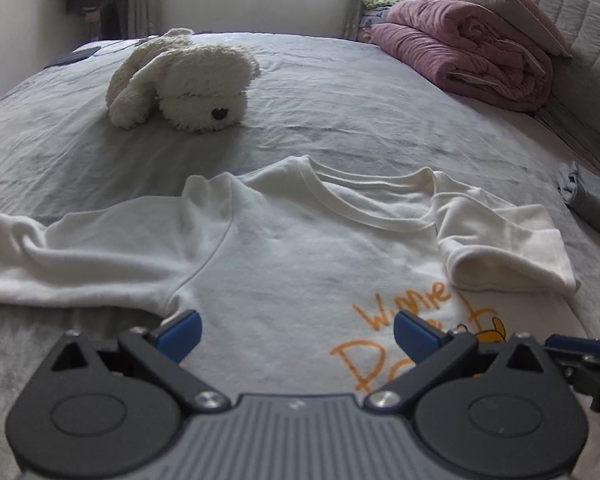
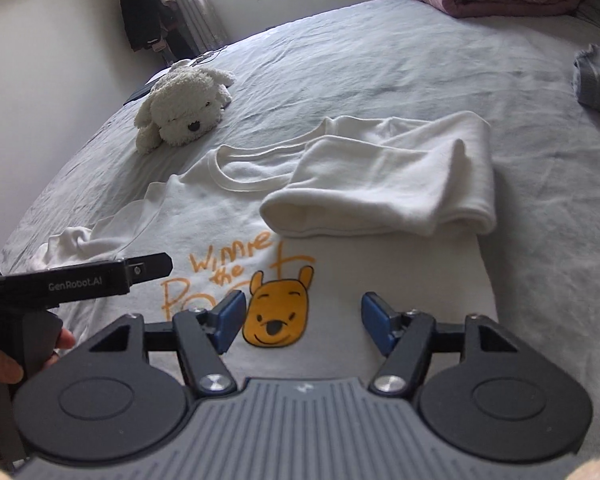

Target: Fold clothes

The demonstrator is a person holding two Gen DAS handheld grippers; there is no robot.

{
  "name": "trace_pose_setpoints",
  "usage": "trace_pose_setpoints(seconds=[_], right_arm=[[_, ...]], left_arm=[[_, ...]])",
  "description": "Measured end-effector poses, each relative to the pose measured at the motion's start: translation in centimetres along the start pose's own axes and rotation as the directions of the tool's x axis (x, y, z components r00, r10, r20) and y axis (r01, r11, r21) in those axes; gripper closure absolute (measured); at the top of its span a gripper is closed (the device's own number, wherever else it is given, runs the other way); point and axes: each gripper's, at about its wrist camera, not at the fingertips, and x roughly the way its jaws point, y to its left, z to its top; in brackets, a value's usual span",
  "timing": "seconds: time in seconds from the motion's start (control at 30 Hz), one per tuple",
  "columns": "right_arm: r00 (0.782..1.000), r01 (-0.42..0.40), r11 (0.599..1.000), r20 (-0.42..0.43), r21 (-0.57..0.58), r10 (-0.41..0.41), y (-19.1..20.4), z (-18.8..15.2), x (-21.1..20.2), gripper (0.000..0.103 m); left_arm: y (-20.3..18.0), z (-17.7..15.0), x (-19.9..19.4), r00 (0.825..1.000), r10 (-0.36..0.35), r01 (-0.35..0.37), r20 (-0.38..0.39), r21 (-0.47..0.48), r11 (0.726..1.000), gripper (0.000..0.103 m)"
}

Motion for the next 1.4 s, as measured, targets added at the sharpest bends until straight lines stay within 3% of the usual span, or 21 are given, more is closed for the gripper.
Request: trace_pose_setpoints(seconds=[0.17,0.33,0.5,0.7,0.77,0.9,0.97,1.03,1.07,1.1,1.13,1.27,1.4], right_arm=[[0.997,-0.044,0.992,-0.064,0.115,0.052,-2.3,1.5,-1.2,0.035],[0.999,-0.048,0.992,0.016,0.121,0.047,-4.0,3.3,-4.3,0.035],[0.997,-0.051,0.960,0.061,0.274,0.035,-7.4,4.6,-5.5,0.035],[0.996,-0.026,0.947,0.090,0.321,-0.003,-8.8,5.6,-5.9,0.035],[0.995,-0.026,0.945,0.098,0.327,-0.007,-9.0,5.7,-6.1,0.035],[0.995,-0.024,0.941,0.103,0.339,-0.011,-9.2,5.8,-6.1,0.035],[0.994,-0.021,0.939,0.105,0.344,-0.016,-9.3,5.8,-6.1,0.035],[0.994,-0.017,0.938,0.105,0.347,-0.020,-9.4,5.7,-6.1,0.035],[0.994,-0.016,0.938,0.104,0.347,-0.021,-9.4,5.7,-6.1,0.035],[0.994,-0.016,0.937,0.103,0.348,-0.022,-9.4,5.7,-6.0,0.035],[0.995,-0.016,0.937,0.102,0.348,-0.022,-9.4,5.7,-6.0,0.035],[0.994,-0.015,0.938,0.104,0.346,-0.023,-9.4,5.6,-6.0,0.035],[0.995,-0.010,0.938,0.097,0.345,-0.025,-9.4,5.6,-5.5,0.035]], left_arm=[[-3.5,-0.4,-1.5,0.996,0.014,-0.028,0.093,0.150,0.988,0.001],[-7.3,0.0,-2.5,0.984,-0.027,-0.021,0.177,0.264,0.964,0.004],[-11.9,-0.1,-1.2,0.975,-0.073,-0.022,0.211,0.416,0.909,0.015],[-15.8,-0.6,0.1,0.970,-0.120,-0.024,0.213,0.572,0.820,0.019],[-16.6,-0.5,0.4,0.969,-0.127,-0.025,0.212,0.594,0.804,0.022],[-18.2,-0.2,0.9,0.966,-0.173,0.016,0.194,0.620,0.785,0.034],[-18.8,-0.4,1.3,0.965,-0.191,0.037,0.179,0.631,0.775,0.047],[-19.1,-0.4,1.6,0.966,-0.200,0.053,0.164,0.632,0.773,0.069],[-18.6,-0.2,1.4,0.964,-0.201,0.057,0.175,0.603,0.795,0.076],[-17.8,0.2,1.1,0.961,-0.200,0.059,0.191,0.565,0.823,0.092],[-17.1,0.5,0.8,0.958,-0.198,0.062,0.208,0.525,0.849,0.096],[-14.2,1.9,-0.3,0.945,-0.182,0.078,0.272,0.353,0.932,0.098],[-9.9,3.3,-1.7,0.933,-0.140,0.096,0.331,0.145,0.985,0.099]])
